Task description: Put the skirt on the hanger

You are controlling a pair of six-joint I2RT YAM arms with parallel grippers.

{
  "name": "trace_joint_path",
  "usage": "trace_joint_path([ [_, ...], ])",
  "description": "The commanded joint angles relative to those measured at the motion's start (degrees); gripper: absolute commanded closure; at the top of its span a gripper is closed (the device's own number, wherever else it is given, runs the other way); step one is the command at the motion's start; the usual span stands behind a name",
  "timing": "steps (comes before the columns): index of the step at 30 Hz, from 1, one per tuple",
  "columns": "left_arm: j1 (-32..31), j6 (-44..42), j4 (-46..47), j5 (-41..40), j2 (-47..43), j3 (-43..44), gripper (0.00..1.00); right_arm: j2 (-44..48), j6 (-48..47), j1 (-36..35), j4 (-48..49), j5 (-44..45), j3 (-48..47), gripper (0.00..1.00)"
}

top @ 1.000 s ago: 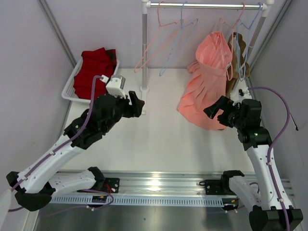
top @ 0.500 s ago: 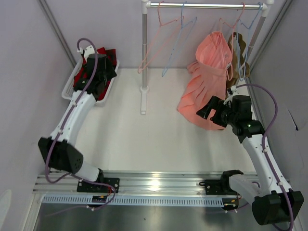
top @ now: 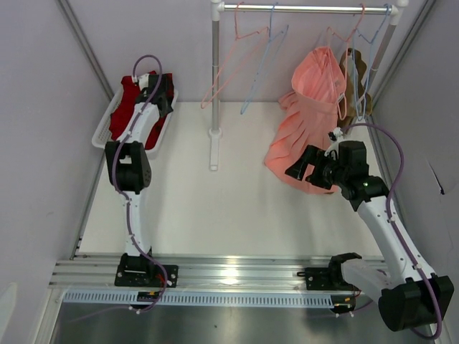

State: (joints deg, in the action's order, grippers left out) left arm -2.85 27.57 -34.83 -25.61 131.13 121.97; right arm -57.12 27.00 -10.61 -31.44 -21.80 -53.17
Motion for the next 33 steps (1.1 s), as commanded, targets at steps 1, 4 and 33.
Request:
trace_joint_path([
  [1,1.18,3.27,-3.05,-1.73,1.22,3.19,0.36,-1.32,-1.16,-1.34,2.0,-0.79,-2.29,0.01],
  [4,1.97,4.59,-3.84,-1.46,2.28,2.75,0.37,-1.67,-1.08,-2.13,2.52,-0.43,-1.85,0.01],
  [33,-2.24,6.53,22.95,-1.64,-29.59,-38.38,1.0,-3.44,-1.43,-5.65,4.02,1.41,-0.53,0.01],
])
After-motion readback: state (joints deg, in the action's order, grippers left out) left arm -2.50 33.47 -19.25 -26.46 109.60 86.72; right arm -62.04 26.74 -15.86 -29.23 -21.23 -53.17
